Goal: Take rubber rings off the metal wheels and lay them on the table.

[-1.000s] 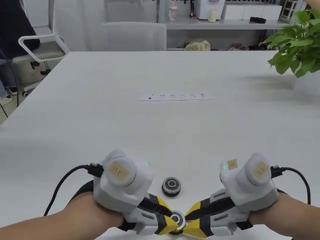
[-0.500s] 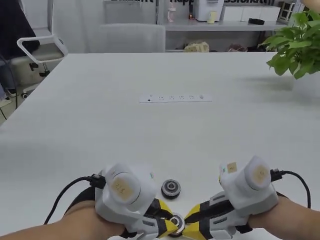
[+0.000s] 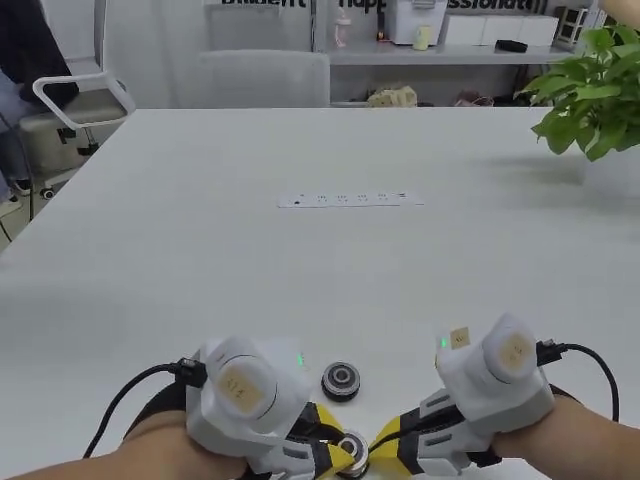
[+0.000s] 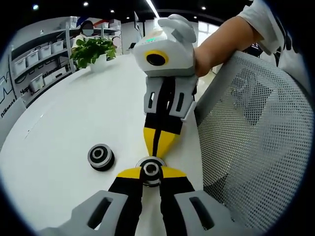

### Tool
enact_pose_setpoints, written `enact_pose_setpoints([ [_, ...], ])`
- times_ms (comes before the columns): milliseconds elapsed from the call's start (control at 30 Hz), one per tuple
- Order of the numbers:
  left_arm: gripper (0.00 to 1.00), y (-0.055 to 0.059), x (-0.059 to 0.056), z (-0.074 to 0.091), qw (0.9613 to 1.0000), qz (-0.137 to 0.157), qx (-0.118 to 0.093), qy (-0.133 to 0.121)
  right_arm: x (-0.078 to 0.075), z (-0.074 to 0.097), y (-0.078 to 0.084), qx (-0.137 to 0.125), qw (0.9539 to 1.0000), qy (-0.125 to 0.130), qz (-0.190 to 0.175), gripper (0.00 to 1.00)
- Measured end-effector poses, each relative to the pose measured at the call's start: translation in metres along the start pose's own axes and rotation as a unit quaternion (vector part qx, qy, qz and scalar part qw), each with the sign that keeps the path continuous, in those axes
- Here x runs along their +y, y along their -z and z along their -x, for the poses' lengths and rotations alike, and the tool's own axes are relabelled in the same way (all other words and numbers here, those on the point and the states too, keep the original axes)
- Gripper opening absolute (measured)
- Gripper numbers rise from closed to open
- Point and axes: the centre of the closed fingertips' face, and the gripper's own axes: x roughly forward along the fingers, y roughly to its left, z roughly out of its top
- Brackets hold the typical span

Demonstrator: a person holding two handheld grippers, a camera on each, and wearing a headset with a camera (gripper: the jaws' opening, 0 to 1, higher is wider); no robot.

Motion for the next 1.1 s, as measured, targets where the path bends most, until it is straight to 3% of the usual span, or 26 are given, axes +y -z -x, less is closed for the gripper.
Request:
enact_pose_setpoints([
  [500,0.07,0.000,0.001,-0.001,1.0000,0.000,-0.002,0.001,-0.003,0.007,-0.004,-0.030,0.9974,-0.007,-0.065,0.00],
  [1100,0.07,0.000,0.001,-0.002,1.0000,0.002,-0.002,-0.004,-0.005,0.011,-0.012,-0.057,0.9930,-0.011,-0.103,0.00],
])
